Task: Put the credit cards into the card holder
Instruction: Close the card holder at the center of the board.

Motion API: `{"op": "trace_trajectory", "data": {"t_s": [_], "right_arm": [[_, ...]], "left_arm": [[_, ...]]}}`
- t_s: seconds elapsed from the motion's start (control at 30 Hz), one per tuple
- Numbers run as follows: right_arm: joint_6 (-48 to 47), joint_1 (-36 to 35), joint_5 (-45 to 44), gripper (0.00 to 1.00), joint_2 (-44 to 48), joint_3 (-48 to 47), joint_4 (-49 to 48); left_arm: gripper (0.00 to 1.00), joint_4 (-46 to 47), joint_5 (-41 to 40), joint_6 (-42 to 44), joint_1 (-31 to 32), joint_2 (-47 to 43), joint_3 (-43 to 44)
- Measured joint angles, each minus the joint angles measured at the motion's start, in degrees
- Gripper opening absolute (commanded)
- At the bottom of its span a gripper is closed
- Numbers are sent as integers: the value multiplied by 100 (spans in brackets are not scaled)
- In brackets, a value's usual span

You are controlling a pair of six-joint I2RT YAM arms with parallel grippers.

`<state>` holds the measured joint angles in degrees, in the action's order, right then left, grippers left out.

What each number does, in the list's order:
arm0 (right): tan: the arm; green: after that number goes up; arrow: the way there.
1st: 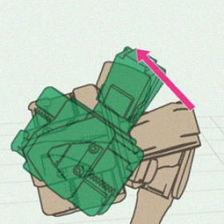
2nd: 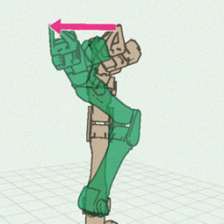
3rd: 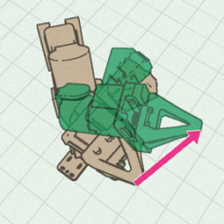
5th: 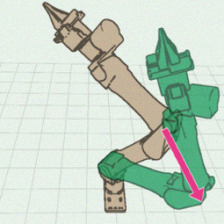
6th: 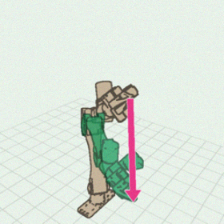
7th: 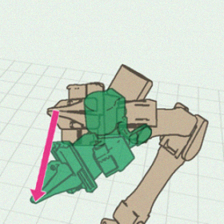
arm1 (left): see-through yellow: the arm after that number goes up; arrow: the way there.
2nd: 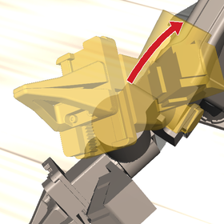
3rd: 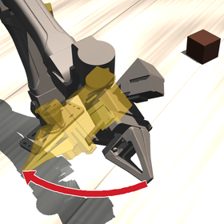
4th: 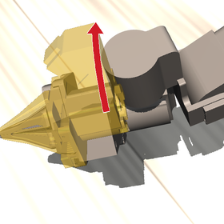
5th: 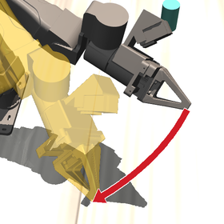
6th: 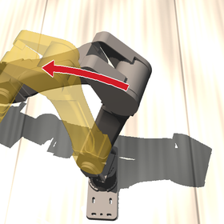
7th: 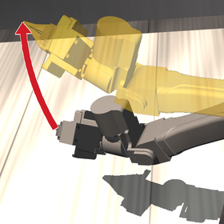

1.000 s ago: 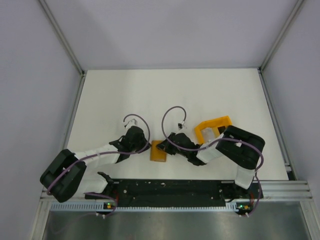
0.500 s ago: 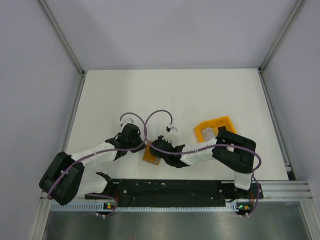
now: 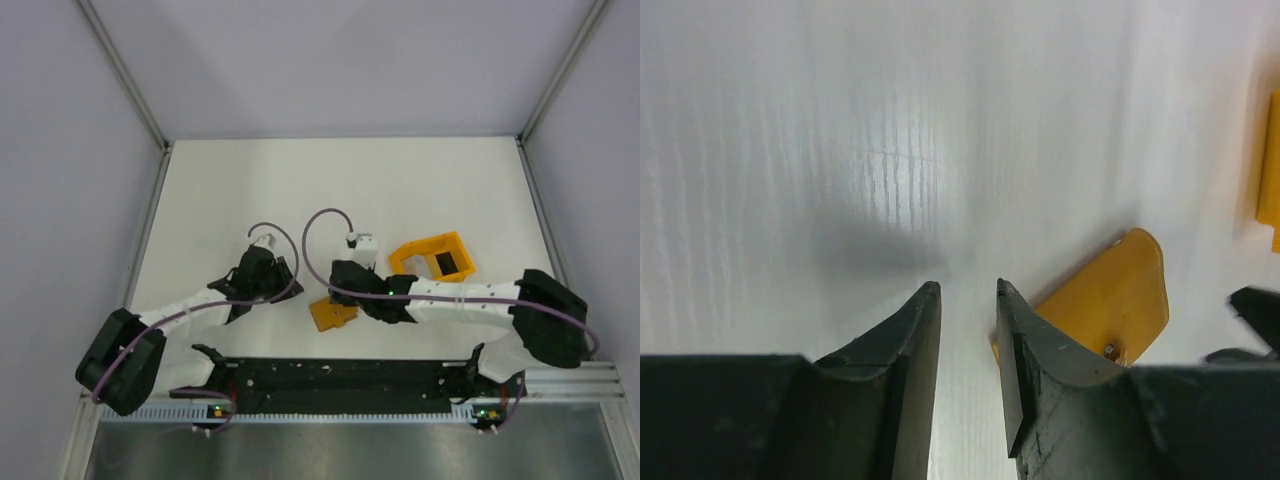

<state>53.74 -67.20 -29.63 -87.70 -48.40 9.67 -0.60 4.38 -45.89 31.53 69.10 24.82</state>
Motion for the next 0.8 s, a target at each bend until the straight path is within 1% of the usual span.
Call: {"op": "trace_trajectory", "data": {"t_s": [0.13,0.23,0.37,0.43,0.53,0.63,0.7,0.8], "right_arm": [[-96,376,201,52,774,157,396],[140,455,446,52,1165,710,549],[544,400,1054,52,1419,1432,791],[732,308,1222,52,1478,1637,767],[925,195,1473,55,1497,1759,433],[1025,186,1600,57,1311,1694,181],[1062,260,1703,57,1102,1585,-4],[1051,481,1928,57,909,1561,-400]], "left_arm": [[38,584,463,105,2,28,-413],[39,1021,789,140,4,153,-535],[41,1325,955,267,7,319,-535],[47,1397,957,326,7,317,-535],[45,1539,990,466,7,337,-509],[44,1644,1209,573,9,573,-334],[44,1814,1419,577,13,793,-278],[40,2017,1729,538,13,1099,-289]]}}
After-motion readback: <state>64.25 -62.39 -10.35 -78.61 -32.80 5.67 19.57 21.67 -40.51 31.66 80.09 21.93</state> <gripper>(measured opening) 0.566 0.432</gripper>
